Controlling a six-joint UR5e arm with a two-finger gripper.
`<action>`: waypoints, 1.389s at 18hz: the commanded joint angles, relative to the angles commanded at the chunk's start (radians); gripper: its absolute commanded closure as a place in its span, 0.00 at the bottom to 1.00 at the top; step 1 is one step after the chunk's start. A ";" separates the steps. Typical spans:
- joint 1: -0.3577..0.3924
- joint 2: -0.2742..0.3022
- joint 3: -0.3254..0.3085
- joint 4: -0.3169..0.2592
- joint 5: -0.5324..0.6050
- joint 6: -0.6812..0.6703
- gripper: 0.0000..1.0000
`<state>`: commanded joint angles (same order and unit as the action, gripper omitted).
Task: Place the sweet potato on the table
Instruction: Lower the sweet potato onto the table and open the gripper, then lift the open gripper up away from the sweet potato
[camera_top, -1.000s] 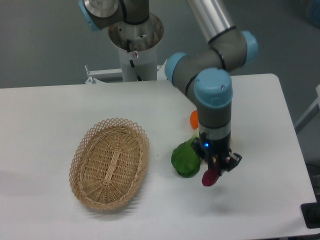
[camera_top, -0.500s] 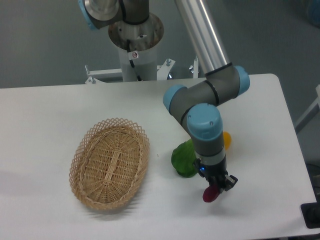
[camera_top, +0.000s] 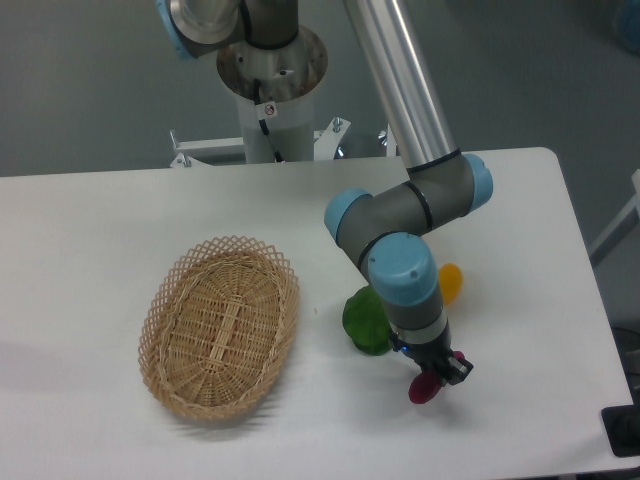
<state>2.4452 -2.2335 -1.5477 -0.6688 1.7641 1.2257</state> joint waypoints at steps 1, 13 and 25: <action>0.000 0.006 -0.017 0.000 0.000 0.000 0.73; 0.002 0.043 -0.032 0.003 -0.002 -0.003 0.00; 0.012 0.147 0.047 -0.002 -0.035 -0.048 0.00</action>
<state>2.4574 -2.0864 -1.5003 -0.6703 1.7290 1.1781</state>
